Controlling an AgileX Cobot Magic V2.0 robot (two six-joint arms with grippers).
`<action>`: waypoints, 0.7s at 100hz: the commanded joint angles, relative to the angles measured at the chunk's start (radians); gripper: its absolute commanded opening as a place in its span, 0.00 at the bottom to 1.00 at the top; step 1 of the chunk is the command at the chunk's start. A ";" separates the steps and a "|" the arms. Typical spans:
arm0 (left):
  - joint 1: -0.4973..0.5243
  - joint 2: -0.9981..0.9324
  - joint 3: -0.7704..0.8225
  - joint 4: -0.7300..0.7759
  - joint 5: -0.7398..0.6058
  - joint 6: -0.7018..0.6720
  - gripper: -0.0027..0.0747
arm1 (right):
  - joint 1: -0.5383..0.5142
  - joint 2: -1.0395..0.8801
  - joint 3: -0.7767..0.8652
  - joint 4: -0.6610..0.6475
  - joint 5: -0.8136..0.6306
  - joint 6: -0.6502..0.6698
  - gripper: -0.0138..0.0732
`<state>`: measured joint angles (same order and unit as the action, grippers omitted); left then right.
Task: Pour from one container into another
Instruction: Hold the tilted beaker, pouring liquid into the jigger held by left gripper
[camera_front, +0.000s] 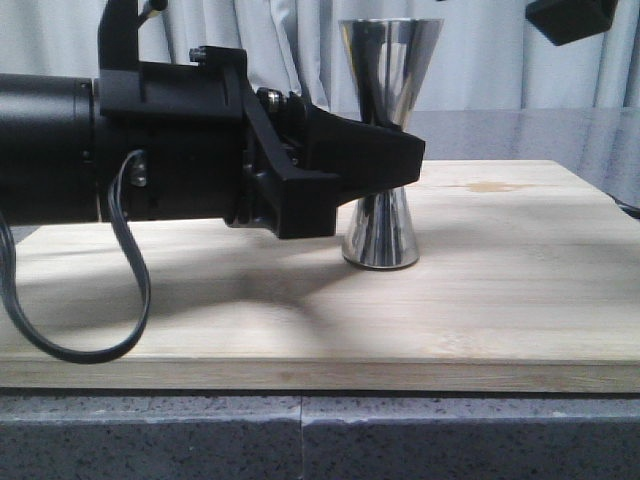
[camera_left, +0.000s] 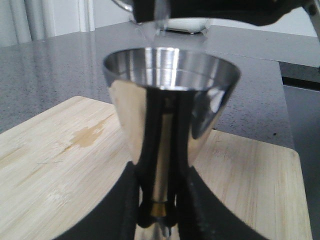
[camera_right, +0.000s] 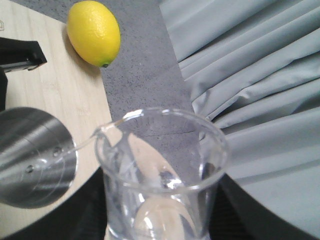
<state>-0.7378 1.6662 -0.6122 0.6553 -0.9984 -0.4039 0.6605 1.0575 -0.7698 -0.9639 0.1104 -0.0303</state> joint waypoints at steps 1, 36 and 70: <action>0.001 -0.031 -0.026 -0.027 -0.092 -0.007 0.01 | 0.001 -0.026 -0.041 -0.024 -0.042 -0.003 0.38; 0.001 -0.031 -0.026 -0.027 -0.092 -0.007 0.01 | 0.001 -0.026 -0.041 -0.053 -0.042 -0.003 0.38; 0.001 -0.031 -0.026 -0.027 -0.092 -0.007 0.01 | 0.001 -0.026 -0.041 -0.084 -0.042 -0.003 0.38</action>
<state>-0.7378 1.6662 -0.6122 0.6553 -0.9984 -0.4039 0.6605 1.0575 -0.7698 -1.0264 0.1104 -0.0303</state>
